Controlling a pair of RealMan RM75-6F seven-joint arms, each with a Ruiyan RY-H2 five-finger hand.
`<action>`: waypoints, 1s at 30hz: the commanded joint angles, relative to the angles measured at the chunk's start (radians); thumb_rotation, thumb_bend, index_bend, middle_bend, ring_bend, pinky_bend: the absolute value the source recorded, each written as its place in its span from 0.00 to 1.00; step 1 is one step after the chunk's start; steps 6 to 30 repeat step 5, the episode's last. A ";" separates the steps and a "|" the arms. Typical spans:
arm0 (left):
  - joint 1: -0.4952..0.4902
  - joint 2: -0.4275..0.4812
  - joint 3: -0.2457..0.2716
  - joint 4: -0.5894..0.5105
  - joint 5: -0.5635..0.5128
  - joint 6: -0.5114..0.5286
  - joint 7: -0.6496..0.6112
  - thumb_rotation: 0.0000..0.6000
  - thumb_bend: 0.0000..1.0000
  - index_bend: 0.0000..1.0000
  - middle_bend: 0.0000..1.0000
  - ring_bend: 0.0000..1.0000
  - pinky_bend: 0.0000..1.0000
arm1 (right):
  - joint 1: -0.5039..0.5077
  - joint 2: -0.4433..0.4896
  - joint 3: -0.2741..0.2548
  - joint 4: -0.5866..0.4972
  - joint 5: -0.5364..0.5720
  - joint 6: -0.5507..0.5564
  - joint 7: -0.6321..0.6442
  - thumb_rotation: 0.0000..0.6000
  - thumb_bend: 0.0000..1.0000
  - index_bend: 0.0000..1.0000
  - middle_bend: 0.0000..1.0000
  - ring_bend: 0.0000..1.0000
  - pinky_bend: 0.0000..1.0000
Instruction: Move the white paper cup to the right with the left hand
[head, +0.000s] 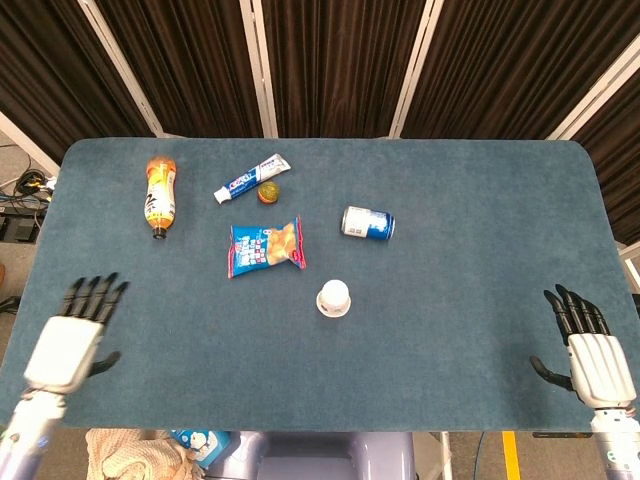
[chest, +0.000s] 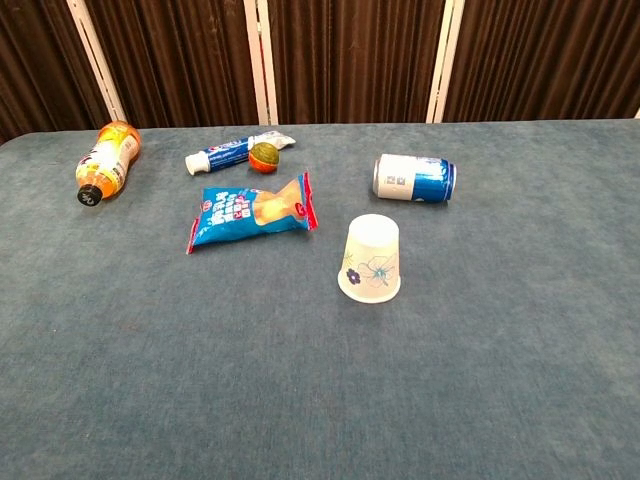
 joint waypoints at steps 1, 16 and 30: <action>0.080 0.004 -0.005 0.116 0.029 0.042 -0.071 1.00 0.03 0.00 0.00 0.00 0.00 | -0.002 -0.003 -0.001 0.004 -0.002 0.003 -0.005 1.00 0.24 0.00 0.00 0.00 0.09; 0.115 0.005 -0.030 0.151 0.011 0.005 -0.132 1.00 0.03 0.00 0.00 0.00 0.00 | -0.002 -0.006 0.000 0.006 -0.005 0.006 -0.008 1.00 0.24 0.00 0.00 0.00 0.09; 0.115 0.005 -0.030 0.151 0.011 0.005 -0.132 1.00 0.03 0.00 0.00 0.00 0.00 | -0.002 -0.006 0.000 0.006 -0.005 0.006 -0.008 1.00 0.24 0.00 0.00 0.00 0.09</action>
